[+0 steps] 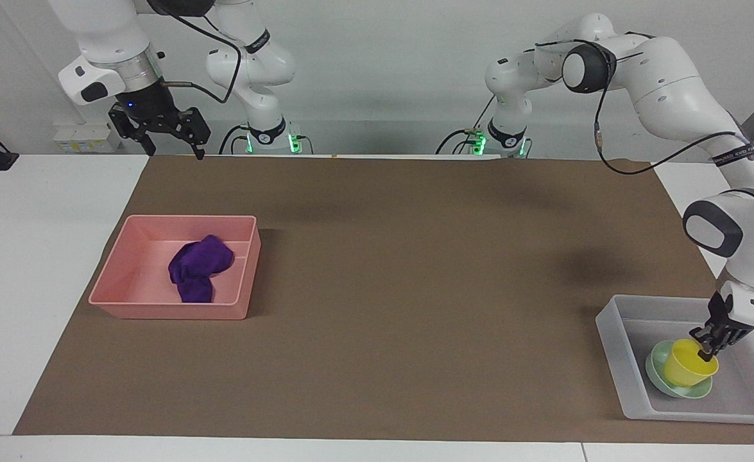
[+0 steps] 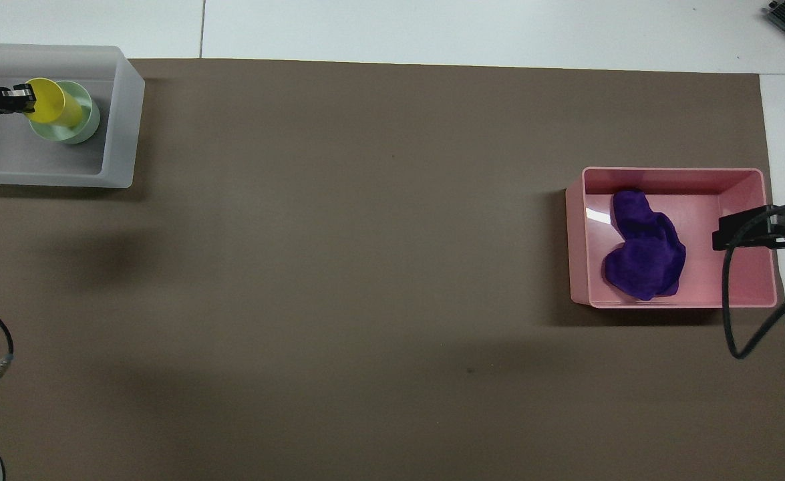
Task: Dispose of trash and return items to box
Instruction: 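Carry the yellow cup with the left gripper into the white box, then open the left gripper to release the cup and withdraw it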
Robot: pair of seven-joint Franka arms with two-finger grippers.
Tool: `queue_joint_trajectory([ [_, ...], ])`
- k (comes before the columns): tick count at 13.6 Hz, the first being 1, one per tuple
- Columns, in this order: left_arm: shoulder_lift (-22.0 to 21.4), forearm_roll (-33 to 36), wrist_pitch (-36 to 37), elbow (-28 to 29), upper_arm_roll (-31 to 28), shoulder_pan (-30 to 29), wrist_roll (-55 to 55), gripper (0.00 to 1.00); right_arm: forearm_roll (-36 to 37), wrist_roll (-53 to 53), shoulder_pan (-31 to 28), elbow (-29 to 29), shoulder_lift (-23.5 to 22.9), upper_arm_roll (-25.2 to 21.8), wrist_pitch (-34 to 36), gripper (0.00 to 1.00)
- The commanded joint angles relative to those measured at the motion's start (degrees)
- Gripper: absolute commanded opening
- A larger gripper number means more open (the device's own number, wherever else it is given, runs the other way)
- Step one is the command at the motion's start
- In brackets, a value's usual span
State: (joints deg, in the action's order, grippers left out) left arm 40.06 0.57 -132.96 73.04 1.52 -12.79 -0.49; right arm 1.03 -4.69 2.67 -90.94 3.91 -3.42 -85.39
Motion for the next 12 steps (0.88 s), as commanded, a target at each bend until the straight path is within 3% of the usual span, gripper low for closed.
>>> queue_joint_trajectory([
  [1, -1.8, 0.8, -0.6, 2.6, 0.7, -0.6, -0.7, 0.14, -1.1, 0.3, -0.7, -0.8, 0.9, 0.2, 0.6, 1.00],
  [2, -1.9, 0.8, -0.5, 2.5, 0.8, -0.5, -0.7, 0.23, -1.1, 0.3, -0.7, -0.8, 1.0, 0.3, 0.6, 1.00],
  [4, -1.9, 0.9, 0.4, 2.3, 0.9, -0.6, -0.8, 0.73, -1.1, 0.3, -0.7, -0.8, 1.0, 0.3, 0.6, 1.00],
  [5, -2.4, 0.8, 0.7, 2.3, 1.0, -0.6, -1.0, 0.83, -1.1, 0.3, -0.7, -0.8, 1.0, 0.3, 0.6, 1.00],
  [6, -3.0, 0.8, 0.8, 2.5, 1.0, -0.6, -2.2, 1.00, -1.1, 0.3, -0.7, -0.8, 1.0, 0.3, 0.6, 1.00],
  [10, -8.0, 0.1, 6.2, 3.7, 1.1, 0.5, -7.4, 1.00, -1.1, 0.3, -0.7, -0.8, 1.0, 0.3, 0.6, 1.00],
  [12, -12.9, 0.0, 7.3, 8.3, 1.6, 1.8, -8.4, 1.00, -1.1, 0.3, -0.7, -0.8, 1.0, 0.3, 0.6, 1.00],
])
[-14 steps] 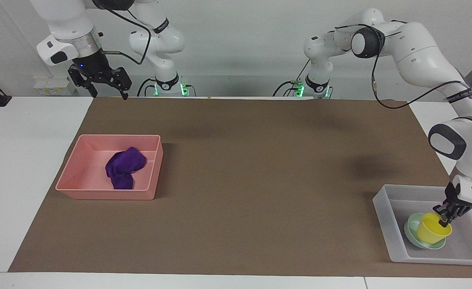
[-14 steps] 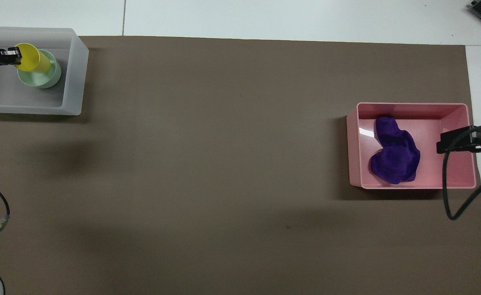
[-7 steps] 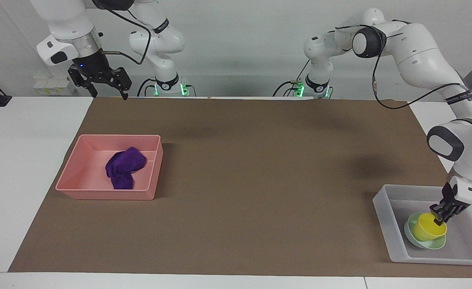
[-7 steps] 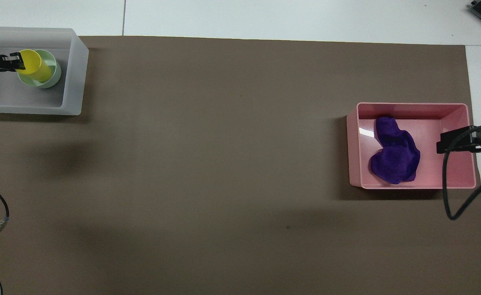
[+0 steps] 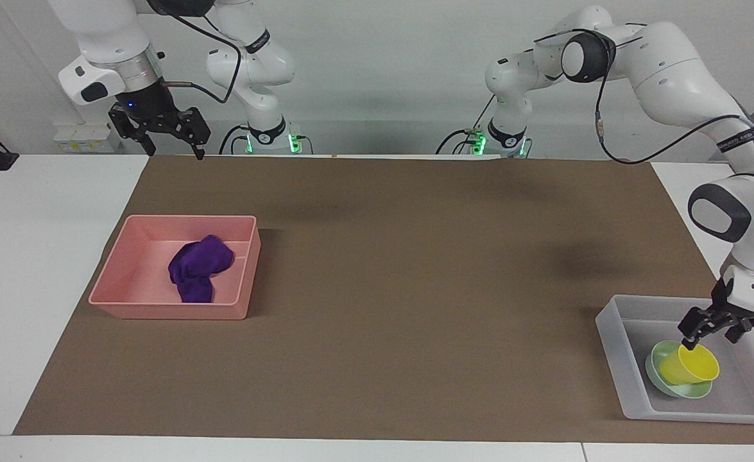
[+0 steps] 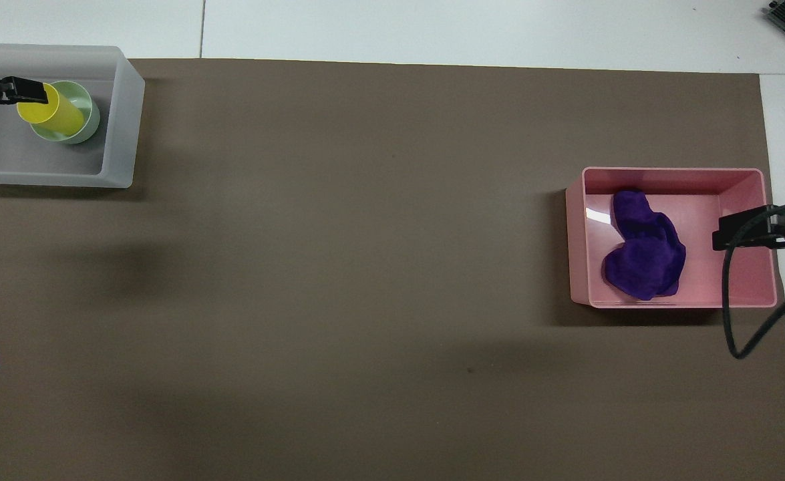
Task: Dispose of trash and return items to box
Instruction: 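Open the left gripper to release the cup and withdraw it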
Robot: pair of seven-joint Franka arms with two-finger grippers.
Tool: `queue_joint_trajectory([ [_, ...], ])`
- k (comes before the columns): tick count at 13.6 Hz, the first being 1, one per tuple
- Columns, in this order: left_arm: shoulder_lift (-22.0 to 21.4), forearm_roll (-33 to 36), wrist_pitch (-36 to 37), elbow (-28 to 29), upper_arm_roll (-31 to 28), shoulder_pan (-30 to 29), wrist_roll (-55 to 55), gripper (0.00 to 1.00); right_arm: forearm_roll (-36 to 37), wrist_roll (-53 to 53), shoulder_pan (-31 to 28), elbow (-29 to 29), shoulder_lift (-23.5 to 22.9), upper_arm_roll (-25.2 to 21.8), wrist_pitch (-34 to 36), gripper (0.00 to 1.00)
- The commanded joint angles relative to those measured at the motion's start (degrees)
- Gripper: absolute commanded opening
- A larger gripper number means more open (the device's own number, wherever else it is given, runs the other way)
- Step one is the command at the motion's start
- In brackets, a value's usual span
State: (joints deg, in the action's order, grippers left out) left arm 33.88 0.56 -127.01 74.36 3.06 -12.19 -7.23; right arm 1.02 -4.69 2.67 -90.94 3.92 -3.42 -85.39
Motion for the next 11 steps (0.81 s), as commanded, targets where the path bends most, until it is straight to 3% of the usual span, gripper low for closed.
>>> queue_joint_trajectory([
  [1, -10.2, 0.1, 1.8, 10.5, 0.0, 2.0, -1.8, 1.00, -1.1, 0.3, -0.7, -0.8, 1.0, 0.2, 0.6, 1.00],
  [4, -19.7, 0.1, 5.5, 18.8, 0.0, 6.6, -1.6, 1.00, -1.1, 0.3, -0.7, -0.8, 1.0, 0.3, 0.6, 1.00],
  [11, -36.5, 0.0, 20.2, 28.6, 0.0, 17.7, -0.9, 1.00, -1.1, 0.3, -0.7, -0.8, 1.0, 0.3, 0.6, 1.00],
])
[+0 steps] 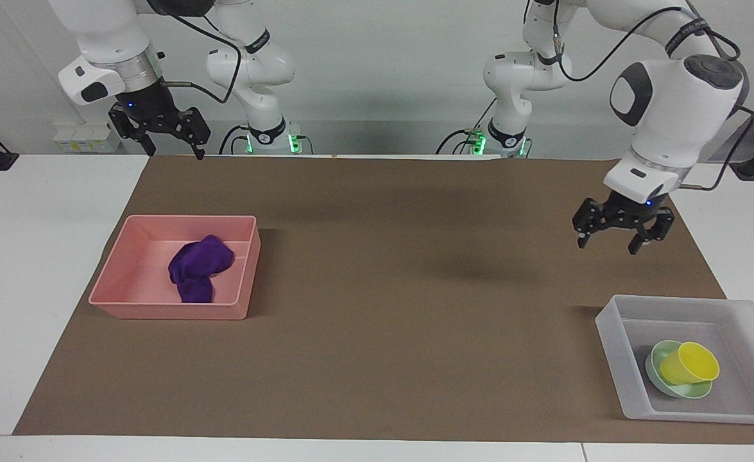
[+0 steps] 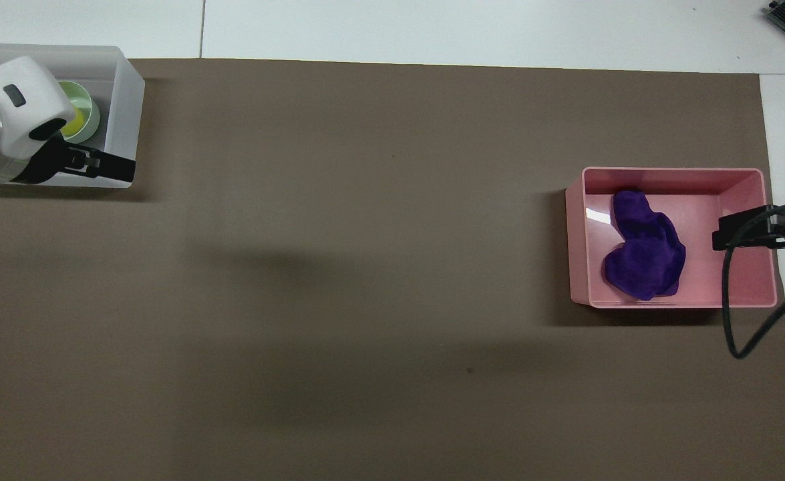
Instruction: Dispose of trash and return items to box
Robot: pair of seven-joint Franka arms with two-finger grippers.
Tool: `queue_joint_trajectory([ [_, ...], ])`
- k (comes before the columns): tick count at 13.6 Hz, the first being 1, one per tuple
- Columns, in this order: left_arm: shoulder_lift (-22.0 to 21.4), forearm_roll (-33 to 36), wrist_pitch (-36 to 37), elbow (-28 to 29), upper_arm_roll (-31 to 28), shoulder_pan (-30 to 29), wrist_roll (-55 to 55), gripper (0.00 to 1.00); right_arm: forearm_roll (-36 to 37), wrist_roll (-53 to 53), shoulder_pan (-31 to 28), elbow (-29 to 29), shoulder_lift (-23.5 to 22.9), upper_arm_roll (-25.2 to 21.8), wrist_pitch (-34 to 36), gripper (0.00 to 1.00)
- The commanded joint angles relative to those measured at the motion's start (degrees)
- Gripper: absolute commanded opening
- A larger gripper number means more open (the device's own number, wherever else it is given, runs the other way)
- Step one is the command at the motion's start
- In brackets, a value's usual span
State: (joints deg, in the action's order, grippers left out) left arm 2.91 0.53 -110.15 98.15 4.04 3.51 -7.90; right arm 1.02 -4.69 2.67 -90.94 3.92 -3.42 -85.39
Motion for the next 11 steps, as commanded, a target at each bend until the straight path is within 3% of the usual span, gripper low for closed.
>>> queue_joint_trajectory([
  [1, -6.6, 0.0, 6.0, 4.8, -1.0, 2.6, -0.1, 1.00, -1.1, 0.3, -0.7, -0.8, 1.0, 0.3, 0.6, 1.00],
  [4, -8.2, 0.0, 9.8, 4.2, -0.9, 4.6, 2.2, 1.00, -1.1, 0.3, -0.7, -0.8, 1.0, 0.2, 0.6, 1.00],
  [8, -4.7, -3.3, 15.7, -4.3, -1.1, 3.5, 2.4, 0.99, -1.1, 0.3, -0.7, -0.8, 1.0, 0.2, 0.6, 1.00],
  [11, -4.8, -3.1, 17.0, -4.3, -1.3, 3.5, 1.6, 1.00, -1.1, 0.3, -0.7, -0.8, 1.0, 0.3, 0.6, 1.00],
])
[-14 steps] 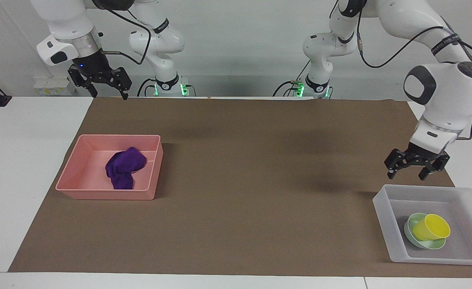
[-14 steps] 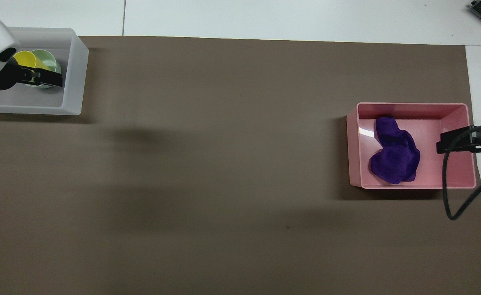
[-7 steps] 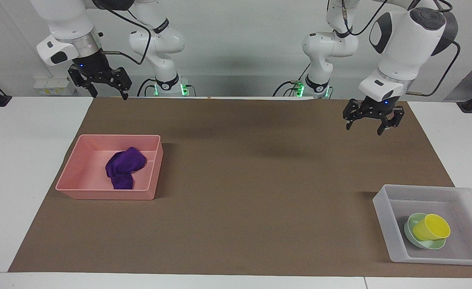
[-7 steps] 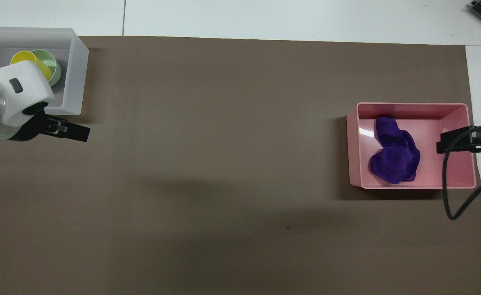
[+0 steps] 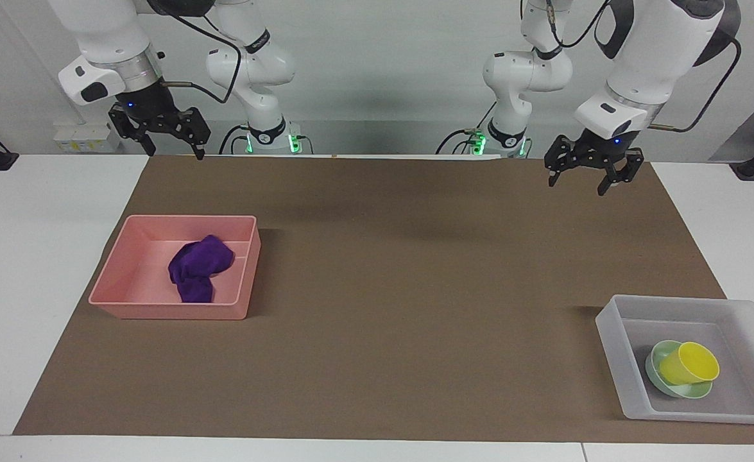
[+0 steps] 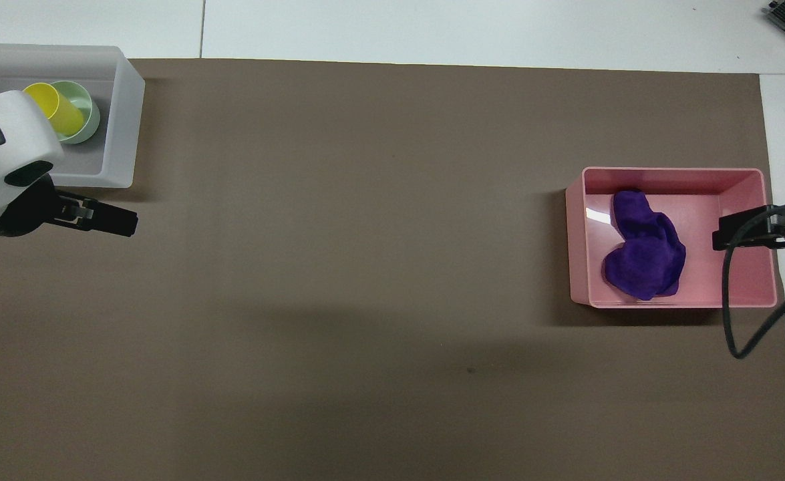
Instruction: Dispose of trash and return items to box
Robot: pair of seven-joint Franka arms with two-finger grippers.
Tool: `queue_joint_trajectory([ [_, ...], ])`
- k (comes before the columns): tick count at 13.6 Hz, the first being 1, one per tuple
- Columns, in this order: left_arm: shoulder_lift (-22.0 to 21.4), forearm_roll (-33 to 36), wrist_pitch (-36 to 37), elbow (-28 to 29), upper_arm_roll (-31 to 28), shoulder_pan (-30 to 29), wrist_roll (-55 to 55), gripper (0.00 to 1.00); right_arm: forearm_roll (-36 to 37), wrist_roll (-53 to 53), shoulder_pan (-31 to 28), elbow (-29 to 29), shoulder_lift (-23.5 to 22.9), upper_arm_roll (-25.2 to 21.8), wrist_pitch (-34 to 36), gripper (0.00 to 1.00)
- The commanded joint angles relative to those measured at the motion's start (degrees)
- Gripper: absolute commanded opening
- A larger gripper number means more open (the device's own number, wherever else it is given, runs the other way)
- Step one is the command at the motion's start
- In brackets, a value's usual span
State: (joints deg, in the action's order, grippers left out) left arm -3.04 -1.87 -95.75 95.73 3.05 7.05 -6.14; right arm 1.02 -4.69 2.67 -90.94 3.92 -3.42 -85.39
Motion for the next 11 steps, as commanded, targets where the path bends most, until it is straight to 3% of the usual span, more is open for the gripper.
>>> queue_joint_trajectory([
  [1, 1.1, -0.7, 3.1, -1.6, -0.4, -0.1, -0.3, 1.00, -1.1, 0.3, -0.7, -0.8, 1.0, 0.2, 0.6, 1.00],
  [11, 0.4, -0.6, 2.8, -0.5, -0.6, -2.4, 0.5, 1.00, -1.1, 0.3, -0.7, -0.8, 1.0, 0.3, 0.6, 1.00],
])
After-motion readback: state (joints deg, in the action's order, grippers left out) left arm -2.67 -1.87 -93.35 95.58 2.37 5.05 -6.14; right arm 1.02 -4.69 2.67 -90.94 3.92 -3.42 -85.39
